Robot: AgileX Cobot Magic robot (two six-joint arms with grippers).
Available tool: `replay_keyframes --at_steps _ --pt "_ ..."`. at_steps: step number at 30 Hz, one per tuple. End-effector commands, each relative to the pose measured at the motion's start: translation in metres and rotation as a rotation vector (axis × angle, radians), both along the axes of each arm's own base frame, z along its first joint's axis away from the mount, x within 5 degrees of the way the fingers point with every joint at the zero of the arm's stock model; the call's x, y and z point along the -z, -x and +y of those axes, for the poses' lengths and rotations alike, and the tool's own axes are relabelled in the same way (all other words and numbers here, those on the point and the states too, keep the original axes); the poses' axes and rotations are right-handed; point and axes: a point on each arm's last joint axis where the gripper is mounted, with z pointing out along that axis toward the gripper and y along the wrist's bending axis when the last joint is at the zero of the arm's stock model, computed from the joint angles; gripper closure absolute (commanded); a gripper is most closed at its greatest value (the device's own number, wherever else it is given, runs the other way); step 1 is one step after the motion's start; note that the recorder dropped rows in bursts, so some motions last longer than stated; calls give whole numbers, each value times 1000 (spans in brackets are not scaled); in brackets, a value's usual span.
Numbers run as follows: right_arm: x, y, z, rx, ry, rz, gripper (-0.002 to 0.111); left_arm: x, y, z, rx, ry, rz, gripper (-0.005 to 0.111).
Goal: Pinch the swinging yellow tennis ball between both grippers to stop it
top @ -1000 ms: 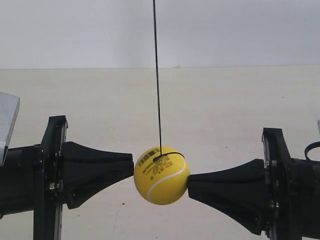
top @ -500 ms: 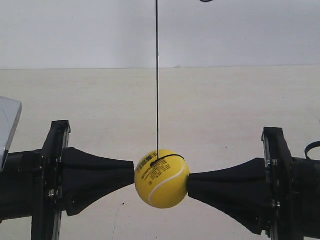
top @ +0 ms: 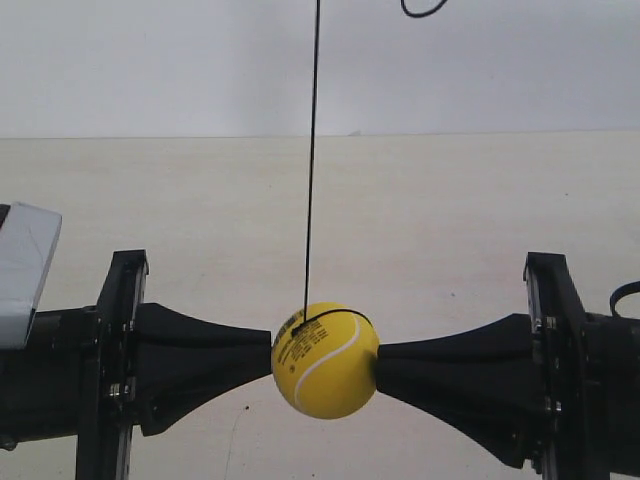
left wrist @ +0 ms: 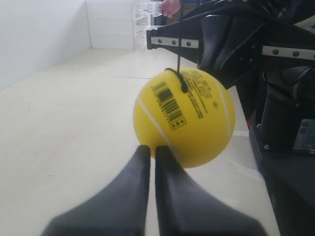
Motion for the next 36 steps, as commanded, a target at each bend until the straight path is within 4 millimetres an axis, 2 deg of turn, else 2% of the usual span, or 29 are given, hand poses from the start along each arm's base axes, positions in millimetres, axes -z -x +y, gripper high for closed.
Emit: replay_keyframes --at_steps 1,36 --pt "-2 0 1 -8 -9 -7 108 0 2 -1 12 9 -4 102" --pt "0 -1 0 -1 11 11 108 -5 4 0 16 17 -40 102"
